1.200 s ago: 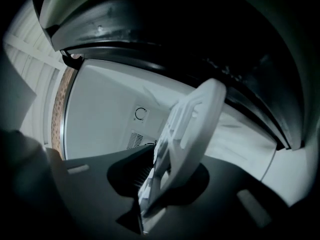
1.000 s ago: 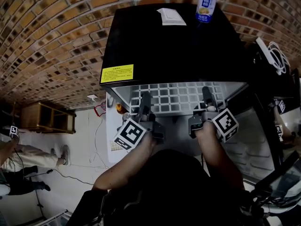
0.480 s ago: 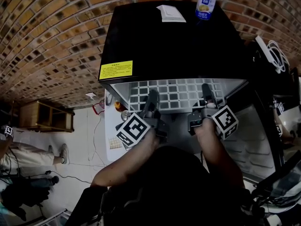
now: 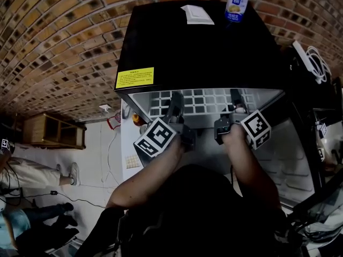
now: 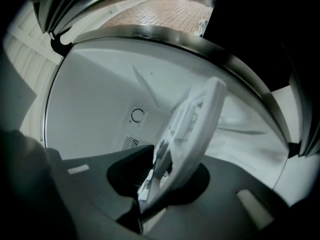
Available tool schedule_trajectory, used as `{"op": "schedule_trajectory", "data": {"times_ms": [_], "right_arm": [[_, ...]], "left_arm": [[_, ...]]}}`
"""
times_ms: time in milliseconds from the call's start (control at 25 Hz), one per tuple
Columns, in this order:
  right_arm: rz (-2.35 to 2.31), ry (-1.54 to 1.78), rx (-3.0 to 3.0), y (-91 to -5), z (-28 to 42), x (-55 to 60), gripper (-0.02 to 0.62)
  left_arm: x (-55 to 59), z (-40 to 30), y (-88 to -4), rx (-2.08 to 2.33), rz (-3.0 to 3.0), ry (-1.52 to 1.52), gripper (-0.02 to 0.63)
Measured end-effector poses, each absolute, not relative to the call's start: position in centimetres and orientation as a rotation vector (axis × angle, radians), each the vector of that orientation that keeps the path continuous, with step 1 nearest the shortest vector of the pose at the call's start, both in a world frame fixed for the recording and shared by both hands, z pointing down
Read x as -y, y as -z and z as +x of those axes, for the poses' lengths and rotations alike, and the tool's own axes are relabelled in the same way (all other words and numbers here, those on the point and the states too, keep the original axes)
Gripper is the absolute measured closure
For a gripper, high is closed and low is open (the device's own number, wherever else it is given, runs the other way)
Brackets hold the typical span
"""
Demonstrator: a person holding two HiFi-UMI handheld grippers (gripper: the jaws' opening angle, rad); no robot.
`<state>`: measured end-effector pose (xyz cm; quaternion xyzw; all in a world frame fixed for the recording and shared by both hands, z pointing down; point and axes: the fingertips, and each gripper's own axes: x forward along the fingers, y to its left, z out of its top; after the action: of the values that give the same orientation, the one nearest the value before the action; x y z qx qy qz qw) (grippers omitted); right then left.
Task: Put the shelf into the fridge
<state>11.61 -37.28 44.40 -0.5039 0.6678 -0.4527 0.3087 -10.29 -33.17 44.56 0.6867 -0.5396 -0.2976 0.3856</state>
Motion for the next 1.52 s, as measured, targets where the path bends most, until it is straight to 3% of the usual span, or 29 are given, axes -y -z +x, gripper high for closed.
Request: {"op": "schedule_trajectory", "data": {"times_ms": [1520], "right_arm": [[-1.401, 1.093, -1.818, -44.5, 11.1, 41.4, 0.495]], "left_arm": [[37.6, -11.2, -44.5, 1.529, 1.788, 0.755, 0.483]]}}
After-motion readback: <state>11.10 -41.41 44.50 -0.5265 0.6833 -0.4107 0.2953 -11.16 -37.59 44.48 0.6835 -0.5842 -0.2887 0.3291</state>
